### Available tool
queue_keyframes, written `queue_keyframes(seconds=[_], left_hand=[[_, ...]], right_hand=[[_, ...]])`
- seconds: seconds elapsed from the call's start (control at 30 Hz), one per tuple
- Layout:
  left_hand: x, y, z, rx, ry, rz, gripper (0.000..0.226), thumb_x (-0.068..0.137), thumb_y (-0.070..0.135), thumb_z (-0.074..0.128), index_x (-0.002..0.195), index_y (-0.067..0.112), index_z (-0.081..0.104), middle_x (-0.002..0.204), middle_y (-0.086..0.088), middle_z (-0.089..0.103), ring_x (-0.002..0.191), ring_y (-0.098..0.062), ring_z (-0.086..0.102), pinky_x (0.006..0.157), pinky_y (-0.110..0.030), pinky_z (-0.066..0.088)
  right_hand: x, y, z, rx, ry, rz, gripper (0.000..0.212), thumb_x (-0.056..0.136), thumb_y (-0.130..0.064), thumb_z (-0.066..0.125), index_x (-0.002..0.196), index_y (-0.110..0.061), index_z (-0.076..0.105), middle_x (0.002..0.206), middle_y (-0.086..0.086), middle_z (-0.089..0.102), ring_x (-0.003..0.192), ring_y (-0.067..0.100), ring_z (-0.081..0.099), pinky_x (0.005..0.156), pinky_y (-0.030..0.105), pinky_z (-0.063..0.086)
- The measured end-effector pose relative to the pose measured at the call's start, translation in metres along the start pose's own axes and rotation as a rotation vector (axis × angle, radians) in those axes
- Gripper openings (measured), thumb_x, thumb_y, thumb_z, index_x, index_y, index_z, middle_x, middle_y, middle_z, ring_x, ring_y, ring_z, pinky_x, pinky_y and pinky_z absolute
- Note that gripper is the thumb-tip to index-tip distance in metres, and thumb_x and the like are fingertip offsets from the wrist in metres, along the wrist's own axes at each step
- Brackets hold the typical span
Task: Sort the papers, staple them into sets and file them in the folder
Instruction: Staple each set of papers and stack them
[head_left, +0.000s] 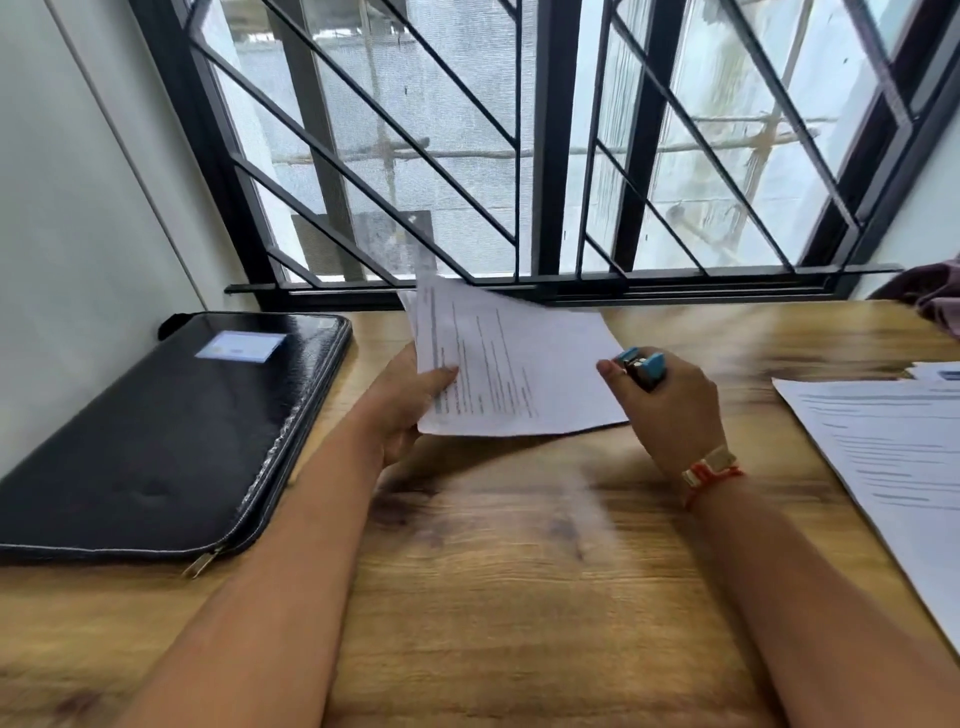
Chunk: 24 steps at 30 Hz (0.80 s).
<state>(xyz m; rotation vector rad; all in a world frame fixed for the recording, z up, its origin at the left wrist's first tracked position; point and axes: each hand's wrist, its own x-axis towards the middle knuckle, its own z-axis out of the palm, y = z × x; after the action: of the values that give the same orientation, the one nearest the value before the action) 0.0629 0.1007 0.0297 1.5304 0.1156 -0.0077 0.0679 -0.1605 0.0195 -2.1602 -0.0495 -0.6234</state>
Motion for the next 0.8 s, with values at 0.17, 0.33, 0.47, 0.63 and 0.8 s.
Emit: queue_keyframes(seconds=[0.17,0.33,0.47,0.63,0.8], left_hand=[[0.004,-0.005,-0.008,0.224,0.007,0.006,0.036,0.1,0.003,0.052,0.132,0.021,0.05,0.117,-0.01,0.069,0.104,-0.028,0.07,0.094,-0.05,0.057],[0.003,0.001,-0.026,-0.022,-0.125,-0.021,0.039,0.099,-0.001,0.053,0.134,0.015,0.055,0.118,-0.017,0.068,0.103,-0.034,0.068,0.094,-0.051,0.056],[-0.005,0.008,-0.033,-0.159,-0.252,-0.014,0.033,0.095,-0.001,0.054,0.123,0.013,0.063,0.113,-0.016,0.07,0.097,-0.032,0.069,0.091,-0.05,0.055],[-0.004,0.005,-0.043,-0.279,-0.257,-0.065,0.053,0.084,0.008,0.063,0.137,0.006,0.054,0.119,-0.022,0.066,0.101,-0.035,0.066,0.092,-0.049,0.055],[-0.001,0.007,-0.051,-0.433,-0.149,-0.091,0.041,0.099,0.043,0.05,0.108,0.012,0.076,0.104,-0.011,0.072,0.092,-0.024,0.071,0.089,-0.042,0.056]], right_hand=[[0.001,0.002,0.001,-0.111,-0.032,-0.021,0.033,0.088,-0.045,0.069,0.097,-0.014,0.073,0.076,0.001,0.066,0.071,0.016,0.055,0.061,0.022,0.035],[0.01,0.008,-0.005,-0.166,0.071,-0.077,0.042,0.087,-0.042,0.071,0.117,-0.013,0.071,0.1,0.018,0.07,0.093,0.032,0.065,0.077,0.03,0.044],[0.023,0.024,-0.018,-0.309,0.04,0.037,0.066,0.083,-0.057,0.067,0.133,-0.013,0.059,0.107,0.022,0.063,0.1,0.038,0.059,0.085,0.037,0.047],[0.023,0.027,-0.02,0.154,-0.103,0.321,0.044,0.081,-0.047,0.077,0.109,-0.016,0.061,0.098,0.001,0.067,0.089,0.023,0.064,0.076,0.033,0.051],[0.022,0.021,-0.016,0.493,-0.095,0.522,0.024,0.087,-0.024,0.075,0.106,-0.014,0.063,0.088,0.003,0.064,0.067,0.014,0.056,0.053,0.026,0.046]])
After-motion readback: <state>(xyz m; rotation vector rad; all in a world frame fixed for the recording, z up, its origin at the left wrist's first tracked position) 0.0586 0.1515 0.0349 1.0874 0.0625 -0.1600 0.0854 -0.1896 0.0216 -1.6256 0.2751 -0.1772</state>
